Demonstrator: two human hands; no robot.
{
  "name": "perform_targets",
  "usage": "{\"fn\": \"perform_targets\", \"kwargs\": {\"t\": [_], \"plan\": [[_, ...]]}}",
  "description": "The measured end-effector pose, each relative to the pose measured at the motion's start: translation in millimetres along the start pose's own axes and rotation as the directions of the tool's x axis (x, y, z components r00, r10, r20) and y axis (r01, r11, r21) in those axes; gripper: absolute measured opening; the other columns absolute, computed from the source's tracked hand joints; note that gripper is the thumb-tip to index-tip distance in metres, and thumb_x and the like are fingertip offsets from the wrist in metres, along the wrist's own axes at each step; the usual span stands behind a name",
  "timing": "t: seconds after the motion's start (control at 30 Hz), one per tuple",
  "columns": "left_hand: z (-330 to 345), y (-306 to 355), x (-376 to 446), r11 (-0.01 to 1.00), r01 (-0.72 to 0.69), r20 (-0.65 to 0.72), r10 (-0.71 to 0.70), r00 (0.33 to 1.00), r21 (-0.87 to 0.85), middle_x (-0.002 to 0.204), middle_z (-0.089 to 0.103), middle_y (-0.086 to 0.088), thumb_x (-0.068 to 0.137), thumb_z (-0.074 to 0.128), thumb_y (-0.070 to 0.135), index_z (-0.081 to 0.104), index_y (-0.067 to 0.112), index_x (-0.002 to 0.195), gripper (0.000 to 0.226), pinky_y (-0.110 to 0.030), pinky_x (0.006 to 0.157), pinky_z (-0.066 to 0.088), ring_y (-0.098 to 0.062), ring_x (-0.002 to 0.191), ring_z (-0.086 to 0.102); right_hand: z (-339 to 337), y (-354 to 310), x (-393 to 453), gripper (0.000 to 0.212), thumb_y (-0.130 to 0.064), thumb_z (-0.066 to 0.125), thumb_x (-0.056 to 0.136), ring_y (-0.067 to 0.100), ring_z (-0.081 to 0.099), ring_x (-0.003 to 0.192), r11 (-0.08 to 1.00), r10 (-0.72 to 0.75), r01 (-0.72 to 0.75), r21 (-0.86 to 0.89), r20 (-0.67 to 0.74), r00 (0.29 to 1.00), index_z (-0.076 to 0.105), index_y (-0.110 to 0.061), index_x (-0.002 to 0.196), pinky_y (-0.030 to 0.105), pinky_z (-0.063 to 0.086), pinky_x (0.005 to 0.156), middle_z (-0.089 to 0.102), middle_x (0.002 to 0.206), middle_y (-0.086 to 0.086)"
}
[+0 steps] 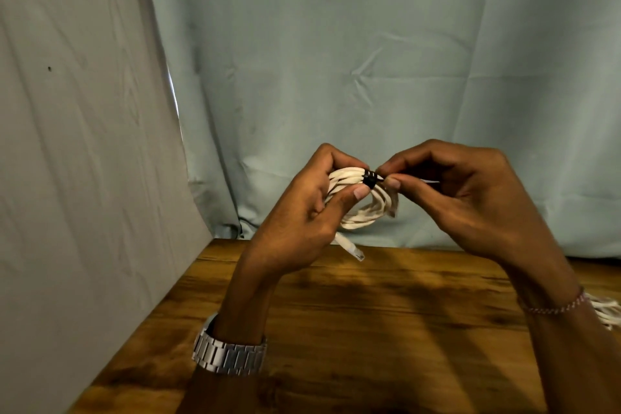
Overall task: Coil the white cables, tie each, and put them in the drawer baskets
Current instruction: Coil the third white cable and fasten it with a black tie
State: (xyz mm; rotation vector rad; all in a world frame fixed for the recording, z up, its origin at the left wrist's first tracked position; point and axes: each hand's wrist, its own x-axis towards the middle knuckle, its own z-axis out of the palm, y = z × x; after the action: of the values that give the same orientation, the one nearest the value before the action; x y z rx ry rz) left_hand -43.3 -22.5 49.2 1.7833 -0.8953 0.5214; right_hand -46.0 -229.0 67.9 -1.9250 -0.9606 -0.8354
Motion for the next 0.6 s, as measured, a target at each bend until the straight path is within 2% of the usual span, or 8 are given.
{"fn": "perform_targets", "kwargs": {"t": [0.17,0.3,0.37,0.47,0.53,0.6], "plan": [[2,0,0,1.000,0.024,0.024,-0.023,0.999,-0.005,0.094,0.062,0.011,0.100,0.058,0.014,0.054,0.012,0.113,0.014,-0.015,0.071,0.047,-0.001,0.085,0.063,-3,2,0,0.015,-0.021,0.069,0.090,0.012,0.073,0.088,0.998,-0.014,0.017,-0.058,0.048,0.999,0.074,-0.010,0.100,0.026,0.061,0.075,0.074,0.094,-0.005],[9,-3,1,0.996,0.036,0.048,-0.041,0.998,0.084,0.093,0.061,0.013,0.100,0.058,0.017,0.054,0.015,0.113,0.013,-0.021,0.073,0.049,-0.006,0.087,0.062,1,3,0,0.011,-0.022,0.059,0.098,0.008,0.064,0.082,0.952,-0.126,0.156,-0.262,0.128,0.984,0.066,-0.014,0.100,0.014,0.050,0.069,0.065,0.093,-0.008],[12,-5,1,0.995,0.047,0.037,-0.050,0.998,0.090,0.093,0.061,0.013,0.100,0.058,0.019,0.054,0.016,0.113,0.013,-0.021,0.073,0.049,-0.006,0.087,0.062,1,4,0,0.012,-0.024,0.056,0.100,0.008,0.061,0.081,0.919,-0.157,0.197,-0.340,0.142,0.977,0.064,-0.014,0.101,0.017,0.049,0.068,0.062,0.093,-0.007],[10,-4,2,0.997,0.061,0.008,-0.061,0.998,0.042,0.096,0.064,0.008,0.100,0.058,0.020,0.055,0.016,0.114,0.015,-0.021,0.073,0.050,-0.007,0.088,0.064,-3,5,0,0.011,-0.020,0.063,0.096,0.009,0.068,0.087,0.960,-0.113,0.128,-0.250,0.072,0.991,0.068,-0.011,0.102,0.021,0.057,0.074,0.068,0.095,-0.006],[7,-2,1,0.998,0.059,-0.001,-0.059,0.998,0.011,0.099,0.066,0.003,0.099,0.058,0.021,0.055,0.015,0.115,0.017,-0.024,0.075,0.052,-0.010,0.090,0.065,-6,5,0,0.016,-0.015,0.069,0.092,0.009,0.072,0.095,0.995,-0.012,0.017,-0.103,0.049,0.999,0.070,-0.011,0.108,0.025,0.060,0.080,0.072,0.100,-0.006],[6,-1,1,0.998,0.055,0.004,-0.055,0.998,-0.005,0.100,0.066,-0.002,0.099,0.058,0.021,0.055,0.014,0.115,0.018,-0.029,0.076,0.054,-0.014,0.091,0.066,-8,4,0,0.023,-0.017,0.070,0.089,0.008,0.072,0.098,0.997,0.074,-0.073,-0.020,0.070,0.995,0.071,-0.012,0.111,0.028,0.061,0.085,0.074,0.102,-0.007]]}}
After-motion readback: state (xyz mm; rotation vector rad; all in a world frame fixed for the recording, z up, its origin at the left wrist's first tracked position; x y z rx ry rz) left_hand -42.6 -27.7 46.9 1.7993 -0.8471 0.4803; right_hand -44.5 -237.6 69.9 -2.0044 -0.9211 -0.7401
